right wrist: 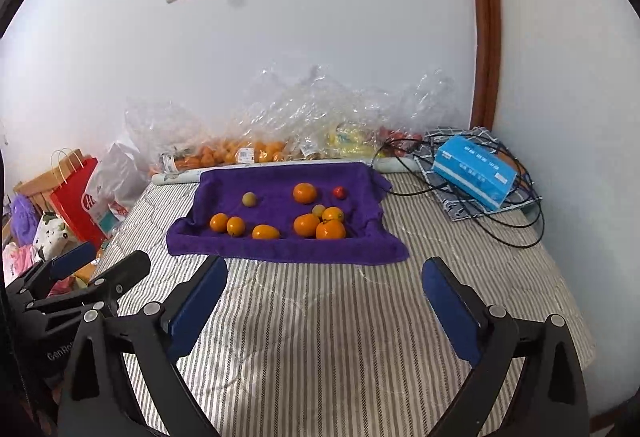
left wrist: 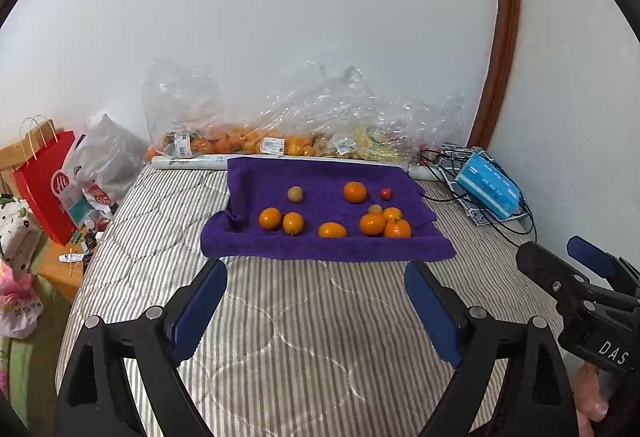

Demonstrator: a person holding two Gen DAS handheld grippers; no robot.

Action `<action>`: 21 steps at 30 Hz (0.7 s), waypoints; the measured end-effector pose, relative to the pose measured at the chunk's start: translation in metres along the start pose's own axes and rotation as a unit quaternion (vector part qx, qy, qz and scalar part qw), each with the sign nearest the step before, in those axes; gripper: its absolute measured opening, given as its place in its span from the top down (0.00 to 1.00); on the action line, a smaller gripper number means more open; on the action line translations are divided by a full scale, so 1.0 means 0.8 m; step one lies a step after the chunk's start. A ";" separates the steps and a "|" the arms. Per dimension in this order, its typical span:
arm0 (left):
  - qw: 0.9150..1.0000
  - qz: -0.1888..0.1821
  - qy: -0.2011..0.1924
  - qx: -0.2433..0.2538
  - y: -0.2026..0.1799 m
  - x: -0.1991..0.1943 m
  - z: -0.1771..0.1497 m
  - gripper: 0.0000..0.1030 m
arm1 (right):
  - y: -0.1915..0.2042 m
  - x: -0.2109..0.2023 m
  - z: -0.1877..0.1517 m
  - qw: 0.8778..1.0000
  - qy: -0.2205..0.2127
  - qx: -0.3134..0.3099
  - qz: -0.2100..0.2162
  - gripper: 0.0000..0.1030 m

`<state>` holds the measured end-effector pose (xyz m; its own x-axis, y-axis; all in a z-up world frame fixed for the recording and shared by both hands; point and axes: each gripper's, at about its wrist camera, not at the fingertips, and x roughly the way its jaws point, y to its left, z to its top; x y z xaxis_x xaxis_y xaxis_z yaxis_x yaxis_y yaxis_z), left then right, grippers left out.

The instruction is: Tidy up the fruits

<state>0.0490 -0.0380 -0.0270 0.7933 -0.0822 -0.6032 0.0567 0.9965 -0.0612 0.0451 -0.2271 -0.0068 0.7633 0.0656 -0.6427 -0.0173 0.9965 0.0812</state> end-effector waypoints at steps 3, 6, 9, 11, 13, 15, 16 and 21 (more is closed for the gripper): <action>1.000 0.003 -0.001 0.003 -0.006 -0.007 -0.001 0.12 | -0.001 -0.010 -0.002 1.000 -0.002 -0.004 -0.006 0.06; 1.000 0.002 -0.001 0.004 -0.008 -0.009 0.000 0.12 | -0.001 -0.016 -0.005 1.000 -0.004 -0.008 -0.013 0.06; 1.000 0.004 -0.004 -0.001 -0.009 -0.011 -0.001 0.12 | 0.000 -0.020 -0.006 1.000 -0.007 -0.013 -0.016 0.06; 1.000 0.003 -0.004 -0.005 -0.008 -0.012 -0.003 0.12 | -0.002 -0.022 -0.005 1.000 -0.009 -0.013 -0.018 0.06; 1.000 0.002 -0.004 -0.004 -0.009 -0.013 -0.003 0.12 | -0.004 -0.023 -0.005 1.000 -0.010 -0.012 -0.020 0.06; 1.000 0.003 -0.005 -0.005 -0.009 -0.014 -0.003 0.12 | -0.003 -0.025 -0.005 1.000 -0.011 -0.012 -0.021 0.06; 1.000 0.003 -0.005 -0.004 -0.009 -0.014 -0.003 0.12 | -0.003 -0.026 -0.005 1.000 -0.012 -0.013 -0.021 0.06; 1.000 0.002 -0.006 -0.004 -0.008 -0.015 -0.002 0.12 | -0.003 -0.028 -0.005 1.000 -0.014 -0.014 -0.024 0.06</action>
<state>0.0381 -0.0432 -0.0204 0.8007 -0.0770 -0.5941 0.0479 0.9968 -0.0647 0.0254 -0.2306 0.0043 0.7812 0.0162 -0.6241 0.0022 0.9996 0.0286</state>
